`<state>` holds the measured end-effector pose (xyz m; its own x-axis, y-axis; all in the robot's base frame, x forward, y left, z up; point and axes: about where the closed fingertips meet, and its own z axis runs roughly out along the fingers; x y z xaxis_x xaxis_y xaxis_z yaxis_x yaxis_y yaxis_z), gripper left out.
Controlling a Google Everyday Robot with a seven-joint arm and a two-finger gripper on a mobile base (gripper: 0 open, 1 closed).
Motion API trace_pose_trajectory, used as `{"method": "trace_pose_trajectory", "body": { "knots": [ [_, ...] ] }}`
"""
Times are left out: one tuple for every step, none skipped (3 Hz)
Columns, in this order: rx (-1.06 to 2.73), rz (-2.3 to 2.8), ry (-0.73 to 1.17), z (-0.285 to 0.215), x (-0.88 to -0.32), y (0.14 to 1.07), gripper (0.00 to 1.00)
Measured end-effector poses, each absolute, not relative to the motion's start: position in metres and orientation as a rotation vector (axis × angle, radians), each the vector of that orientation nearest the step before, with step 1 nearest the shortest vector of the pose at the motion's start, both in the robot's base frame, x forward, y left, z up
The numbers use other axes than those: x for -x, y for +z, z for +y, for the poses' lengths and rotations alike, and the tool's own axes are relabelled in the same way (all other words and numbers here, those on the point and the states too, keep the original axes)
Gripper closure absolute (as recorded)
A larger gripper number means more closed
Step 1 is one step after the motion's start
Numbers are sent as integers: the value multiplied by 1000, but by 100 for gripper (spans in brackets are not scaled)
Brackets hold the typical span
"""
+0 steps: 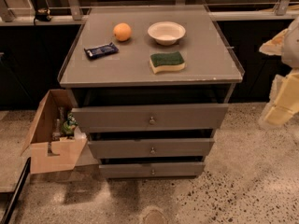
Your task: Open bottom drawer
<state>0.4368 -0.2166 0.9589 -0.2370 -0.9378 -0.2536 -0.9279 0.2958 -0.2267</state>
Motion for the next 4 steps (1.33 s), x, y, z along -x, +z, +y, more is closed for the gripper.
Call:
{"method": "trace_pose_trajectory", "body": {
  "knots": [
    [1595,2228,75,-221,-436,925,0],
    [1494,2224,149,-224,-439,894,0],
    [1435,2210,208,-220,-449,861,0],
    [1435,2210,207,-220,-449,861,0]
  ]
}}
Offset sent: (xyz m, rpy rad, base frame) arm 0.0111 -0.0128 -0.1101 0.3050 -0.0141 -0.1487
